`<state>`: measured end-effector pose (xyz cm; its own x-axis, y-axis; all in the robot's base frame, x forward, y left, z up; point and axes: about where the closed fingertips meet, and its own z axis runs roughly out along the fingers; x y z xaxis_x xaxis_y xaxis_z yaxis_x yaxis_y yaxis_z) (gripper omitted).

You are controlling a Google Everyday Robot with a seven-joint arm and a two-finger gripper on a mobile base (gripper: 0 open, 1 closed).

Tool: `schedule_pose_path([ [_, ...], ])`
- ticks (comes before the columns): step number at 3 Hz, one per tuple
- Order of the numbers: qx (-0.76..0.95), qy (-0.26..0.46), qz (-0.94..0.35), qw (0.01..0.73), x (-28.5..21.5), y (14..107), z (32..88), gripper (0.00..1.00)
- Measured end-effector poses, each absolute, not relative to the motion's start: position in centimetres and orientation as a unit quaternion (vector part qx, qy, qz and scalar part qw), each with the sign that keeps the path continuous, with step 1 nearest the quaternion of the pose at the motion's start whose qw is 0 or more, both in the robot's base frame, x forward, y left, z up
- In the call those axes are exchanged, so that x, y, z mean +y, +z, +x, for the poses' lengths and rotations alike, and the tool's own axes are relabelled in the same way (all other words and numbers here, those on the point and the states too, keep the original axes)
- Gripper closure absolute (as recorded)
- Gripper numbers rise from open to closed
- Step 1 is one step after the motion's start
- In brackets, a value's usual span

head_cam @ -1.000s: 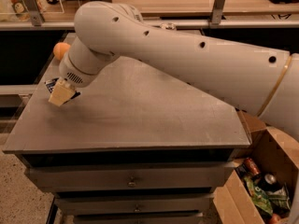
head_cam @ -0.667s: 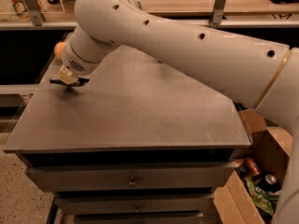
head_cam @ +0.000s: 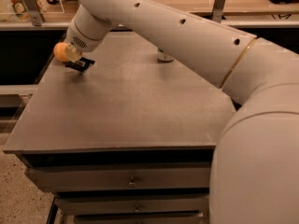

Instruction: Move rxbar blueberry near orange

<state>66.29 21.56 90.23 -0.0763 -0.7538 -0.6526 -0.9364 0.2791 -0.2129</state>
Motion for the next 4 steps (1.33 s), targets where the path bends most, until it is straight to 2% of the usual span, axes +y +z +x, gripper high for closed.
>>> schedule_pose_path([
  [2, 0.754, 0.091, -0.533, 0.373, 20.8, 91.0, 71.0, 1.00],
  [4, 0.765, 0.053, -0.515, 0.382, 21.8, 88.9, 73.2, 1.00],
])
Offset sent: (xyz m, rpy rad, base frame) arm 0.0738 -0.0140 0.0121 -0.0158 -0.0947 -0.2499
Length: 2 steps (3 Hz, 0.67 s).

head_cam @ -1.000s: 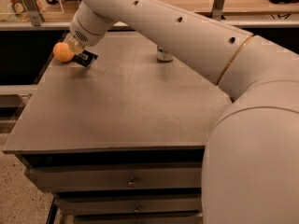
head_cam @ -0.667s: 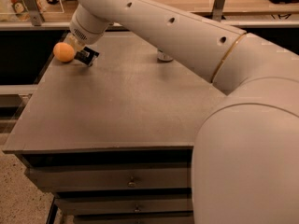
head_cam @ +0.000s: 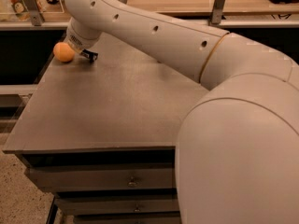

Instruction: Move rxbar blueberry near orange

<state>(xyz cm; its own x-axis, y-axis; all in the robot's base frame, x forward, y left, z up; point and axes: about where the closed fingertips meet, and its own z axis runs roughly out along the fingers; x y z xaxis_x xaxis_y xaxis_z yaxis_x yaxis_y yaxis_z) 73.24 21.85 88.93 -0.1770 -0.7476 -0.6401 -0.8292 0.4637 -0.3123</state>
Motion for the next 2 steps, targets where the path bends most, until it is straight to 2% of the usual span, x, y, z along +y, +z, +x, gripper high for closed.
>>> schedule_pose_path([
  [1, 0.767, 0.053, -0.515, 0.378, 22.27, 88.01, 73.47, 0.82],
  [2, 0.766, 0.061, -0.520, 0.374, 22.90, 87.40, 73.46, 0.60],
])
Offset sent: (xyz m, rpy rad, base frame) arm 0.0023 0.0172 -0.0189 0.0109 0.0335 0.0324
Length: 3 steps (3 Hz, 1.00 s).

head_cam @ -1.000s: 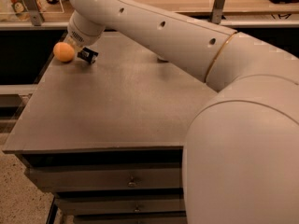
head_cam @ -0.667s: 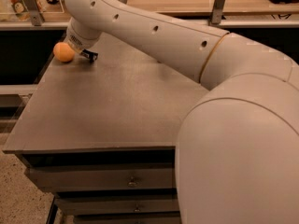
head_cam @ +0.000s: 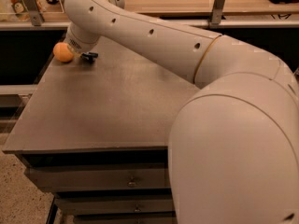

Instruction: Move rxbar blueberry near orange

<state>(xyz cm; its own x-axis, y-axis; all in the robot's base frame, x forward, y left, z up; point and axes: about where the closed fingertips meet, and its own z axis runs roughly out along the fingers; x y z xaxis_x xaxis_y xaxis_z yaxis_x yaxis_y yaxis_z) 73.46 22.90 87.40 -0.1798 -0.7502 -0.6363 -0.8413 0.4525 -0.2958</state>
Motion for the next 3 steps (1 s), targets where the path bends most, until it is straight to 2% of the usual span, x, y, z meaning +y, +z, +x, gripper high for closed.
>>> schedule_pose_path([
  [2, 0.760, 0.078, -0.529, 0.369, 23.80, 87.00, 73.13, 0.13],
  [3, 0.753, 0.088, -0.535, 0.372, 23.98, 87.43, 72.52, 0.00],
])
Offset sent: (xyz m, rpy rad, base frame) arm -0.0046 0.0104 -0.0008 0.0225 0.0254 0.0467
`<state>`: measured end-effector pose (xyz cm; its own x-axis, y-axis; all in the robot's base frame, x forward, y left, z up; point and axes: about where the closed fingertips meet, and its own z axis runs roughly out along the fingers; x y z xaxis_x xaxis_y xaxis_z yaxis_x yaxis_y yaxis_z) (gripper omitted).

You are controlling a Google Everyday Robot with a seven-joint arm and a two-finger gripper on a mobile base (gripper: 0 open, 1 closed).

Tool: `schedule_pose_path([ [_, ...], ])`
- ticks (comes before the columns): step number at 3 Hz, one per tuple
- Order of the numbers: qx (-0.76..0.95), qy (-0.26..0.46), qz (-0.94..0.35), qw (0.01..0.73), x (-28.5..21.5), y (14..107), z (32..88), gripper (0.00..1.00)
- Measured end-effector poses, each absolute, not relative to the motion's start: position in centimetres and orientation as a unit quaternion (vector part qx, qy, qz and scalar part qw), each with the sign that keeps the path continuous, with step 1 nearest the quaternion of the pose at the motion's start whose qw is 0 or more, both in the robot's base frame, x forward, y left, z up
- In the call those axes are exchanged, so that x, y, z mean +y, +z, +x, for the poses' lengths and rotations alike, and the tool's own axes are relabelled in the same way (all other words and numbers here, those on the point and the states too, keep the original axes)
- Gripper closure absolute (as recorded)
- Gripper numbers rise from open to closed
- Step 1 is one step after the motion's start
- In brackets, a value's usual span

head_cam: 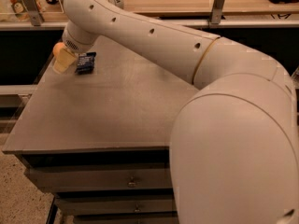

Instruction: Move rxbar blueberry near orange

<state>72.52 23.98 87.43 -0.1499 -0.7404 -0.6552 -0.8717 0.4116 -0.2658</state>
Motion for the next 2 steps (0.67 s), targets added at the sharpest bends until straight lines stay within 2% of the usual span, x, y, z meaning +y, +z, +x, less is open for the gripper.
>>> schedule_pose_path([
  [1, 0.756, 0.096, -0.529, 0.373, 21.50, 88.81, 73.16, 0.00],
  [2, 0.756, 0.096, -0.530, 0.373, 21.50, 88.80, 73.16, 0.00],
])
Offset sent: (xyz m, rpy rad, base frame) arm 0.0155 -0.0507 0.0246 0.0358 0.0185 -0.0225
